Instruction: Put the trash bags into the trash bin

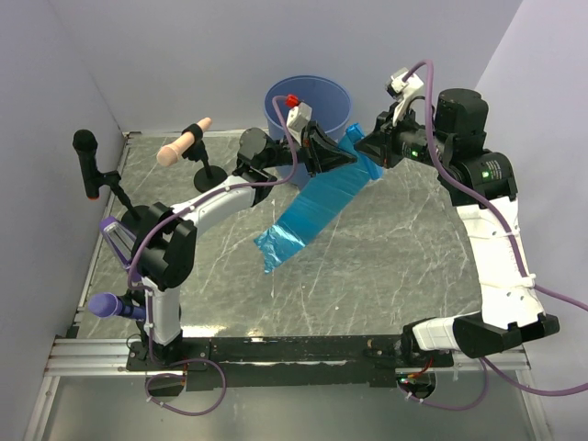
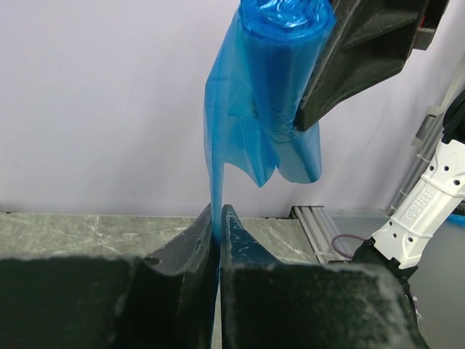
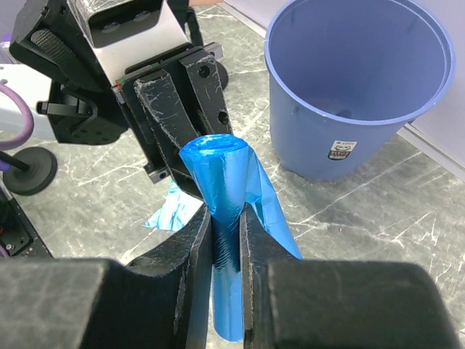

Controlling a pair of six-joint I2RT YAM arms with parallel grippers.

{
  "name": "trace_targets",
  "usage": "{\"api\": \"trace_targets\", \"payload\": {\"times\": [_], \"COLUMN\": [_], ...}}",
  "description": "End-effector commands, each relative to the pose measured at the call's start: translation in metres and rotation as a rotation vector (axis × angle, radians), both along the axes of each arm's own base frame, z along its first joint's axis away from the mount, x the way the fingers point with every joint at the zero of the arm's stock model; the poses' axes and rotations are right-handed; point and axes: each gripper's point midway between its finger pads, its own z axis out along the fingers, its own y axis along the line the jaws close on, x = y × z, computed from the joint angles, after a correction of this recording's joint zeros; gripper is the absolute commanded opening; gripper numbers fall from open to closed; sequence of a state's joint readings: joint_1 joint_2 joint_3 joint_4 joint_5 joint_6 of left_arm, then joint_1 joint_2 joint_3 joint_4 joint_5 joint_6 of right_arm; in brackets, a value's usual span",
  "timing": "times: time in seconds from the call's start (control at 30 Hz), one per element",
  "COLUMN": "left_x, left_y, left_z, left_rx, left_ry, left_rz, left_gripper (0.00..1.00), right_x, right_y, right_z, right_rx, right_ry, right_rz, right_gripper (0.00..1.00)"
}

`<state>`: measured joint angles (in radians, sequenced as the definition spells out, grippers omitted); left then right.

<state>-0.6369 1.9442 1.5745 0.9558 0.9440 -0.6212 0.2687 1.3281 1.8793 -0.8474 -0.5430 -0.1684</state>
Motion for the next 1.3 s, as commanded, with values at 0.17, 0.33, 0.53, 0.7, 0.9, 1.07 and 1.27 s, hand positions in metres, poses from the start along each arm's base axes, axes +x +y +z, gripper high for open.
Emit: {"api": "trace_targets", "payload": {"times": [0.17, 0.33, 0.53, 0.7, 0.9, 1.07, 1.27], "left_x": [-0.005, -0.004, -0.003, -0.001, 0.002, 0.002, 0.003], "left_y": [-0.001, 0.001, 0.002, 0.002, 0.003, 0.003, 0.003], "left_z": [0.000, -0.002, 0.000, 0.006, 0.007, 0.008, 0.010], "left_rx": [-0.012, -0.009, -0.014, -0.029, -0.038, -0.042, -0.043], "left_ry": [-0.025, -0.018, -0.014, -0.011, 0.010, 0.017, 0.018], "left_rz": [-0.011, -0.009, -0.003, 0.006, 0.018, 0.019, 0.021], "left_gripper": [0.12, 0.12, 0.10, 0.17, 0.18, 0.20, 0.21], "right_x": [0.006, 0.007, 0.007, 0.006, 0.007, 0.007, 0.007], "right_y": [0.002, 0.001, 0.000, 0.001, 0.001, 0.000, 0.001], "right_z": [0.024, 0.025, 0.023, 0.020, 0.019, 0.016, 0.015], "right_rx": [0.033, 0.030, 0.030, 0.029, 0.027, 0.025, 0.024], "right_ry": [-0.067, -0.073, -0.067, -0.058, -0.056, -0.052, -0.047], "right_rz": [-0.004, -0.011, -0.011, -0.010, -0.008, -0.010, -0.008], "right_gripper": [0.00, 0.00, 0.00, 0.00, 0.00, 0.00, 0.00]}}
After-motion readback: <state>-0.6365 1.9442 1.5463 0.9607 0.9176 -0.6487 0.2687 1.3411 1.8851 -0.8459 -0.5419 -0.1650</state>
